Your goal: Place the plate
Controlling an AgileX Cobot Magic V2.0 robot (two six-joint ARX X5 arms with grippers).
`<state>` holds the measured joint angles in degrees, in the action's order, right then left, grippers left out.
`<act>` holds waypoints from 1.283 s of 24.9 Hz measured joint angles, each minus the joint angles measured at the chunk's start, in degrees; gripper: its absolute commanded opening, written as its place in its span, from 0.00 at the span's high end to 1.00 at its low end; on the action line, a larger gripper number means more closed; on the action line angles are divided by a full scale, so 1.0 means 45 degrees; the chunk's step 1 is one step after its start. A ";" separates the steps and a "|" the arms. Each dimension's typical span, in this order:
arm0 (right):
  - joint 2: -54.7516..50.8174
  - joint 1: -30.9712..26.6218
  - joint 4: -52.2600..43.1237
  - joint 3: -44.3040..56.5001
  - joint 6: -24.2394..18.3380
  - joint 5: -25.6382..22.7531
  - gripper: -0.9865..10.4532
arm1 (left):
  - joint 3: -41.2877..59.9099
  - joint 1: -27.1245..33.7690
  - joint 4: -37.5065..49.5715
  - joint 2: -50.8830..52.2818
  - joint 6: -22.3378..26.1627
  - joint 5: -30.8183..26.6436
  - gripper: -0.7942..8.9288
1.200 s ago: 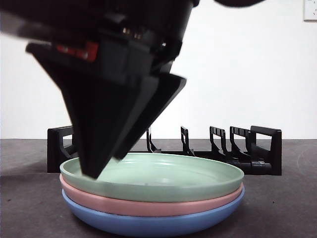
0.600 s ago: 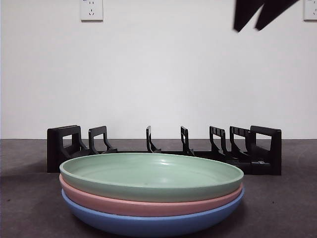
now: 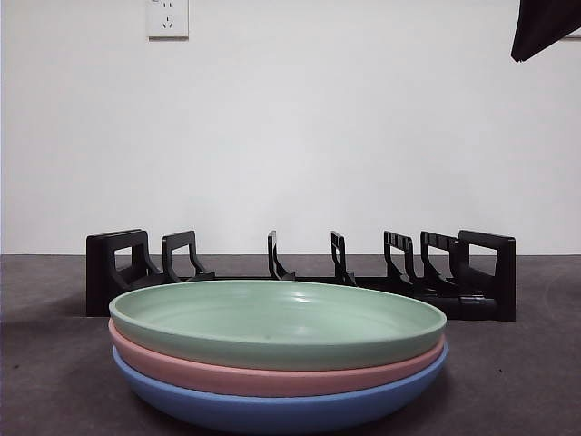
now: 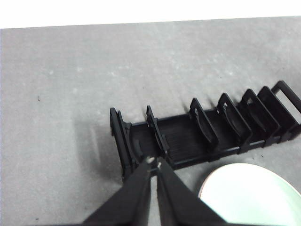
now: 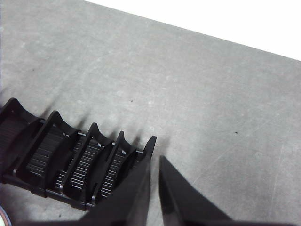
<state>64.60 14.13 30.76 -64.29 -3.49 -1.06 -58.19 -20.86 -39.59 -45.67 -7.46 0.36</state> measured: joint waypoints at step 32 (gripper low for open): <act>-0.0015 -0.0024 -0.0389 0.0000 0.0000 -0.0087 0.90 | 1.2522 0.4571 0.7436 1.0078 0.0369 0.0321 0.91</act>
<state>64.53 14.02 29.02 -64.29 -3.49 -1.45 -1.85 -0.30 -6.13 -0.32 -5.80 1.80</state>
